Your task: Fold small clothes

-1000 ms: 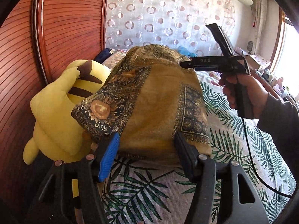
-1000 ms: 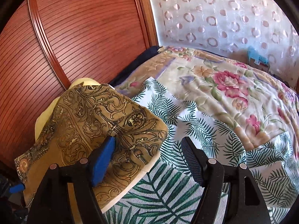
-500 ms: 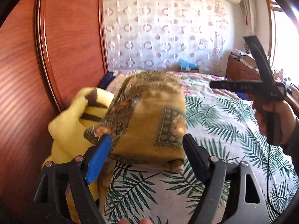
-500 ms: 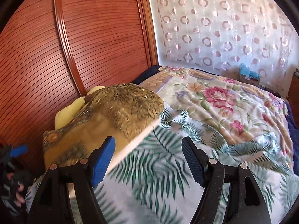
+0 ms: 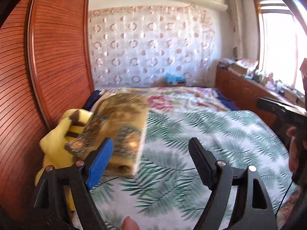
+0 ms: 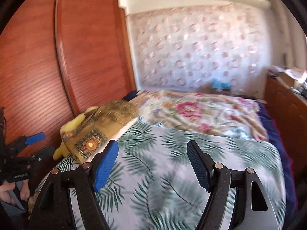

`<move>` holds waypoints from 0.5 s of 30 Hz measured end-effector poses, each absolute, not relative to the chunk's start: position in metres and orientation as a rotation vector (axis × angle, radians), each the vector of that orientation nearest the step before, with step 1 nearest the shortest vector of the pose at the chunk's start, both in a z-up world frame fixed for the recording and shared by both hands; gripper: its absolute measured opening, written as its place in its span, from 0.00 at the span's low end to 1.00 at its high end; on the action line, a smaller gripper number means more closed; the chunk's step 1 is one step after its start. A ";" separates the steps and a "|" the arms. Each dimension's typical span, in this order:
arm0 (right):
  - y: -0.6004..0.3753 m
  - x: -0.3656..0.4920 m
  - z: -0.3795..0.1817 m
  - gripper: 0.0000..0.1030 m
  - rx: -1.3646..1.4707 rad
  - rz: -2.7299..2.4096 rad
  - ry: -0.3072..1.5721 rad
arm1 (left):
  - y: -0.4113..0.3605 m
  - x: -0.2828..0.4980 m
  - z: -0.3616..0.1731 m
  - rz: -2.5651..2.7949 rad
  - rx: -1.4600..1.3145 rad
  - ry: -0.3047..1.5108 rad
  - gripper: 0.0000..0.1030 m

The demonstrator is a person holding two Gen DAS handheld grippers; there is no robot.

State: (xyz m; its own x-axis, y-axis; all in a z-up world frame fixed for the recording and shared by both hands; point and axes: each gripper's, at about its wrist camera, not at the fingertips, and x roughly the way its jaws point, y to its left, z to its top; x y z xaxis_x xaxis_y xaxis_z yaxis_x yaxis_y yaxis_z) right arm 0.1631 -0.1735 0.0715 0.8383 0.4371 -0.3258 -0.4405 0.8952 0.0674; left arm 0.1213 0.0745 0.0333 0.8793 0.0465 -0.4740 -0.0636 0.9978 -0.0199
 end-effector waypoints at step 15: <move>-0.252 0.023 0.089 0.73 0.022 0.218 0.246 | -0.010 0.110 0.069 -0.058 -0.042 0.432 0.79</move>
State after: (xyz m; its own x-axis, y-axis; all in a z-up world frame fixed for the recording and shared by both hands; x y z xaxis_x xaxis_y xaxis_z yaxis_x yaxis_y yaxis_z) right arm 0.0234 -0.2519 0.0885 0.9464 0.2165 -0.2396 -0.2110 0.9763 0.0486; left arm 0.1100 -0.0103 0.0690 0.9065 -0.0648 -0.4171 0.0469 0.9975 -0.0529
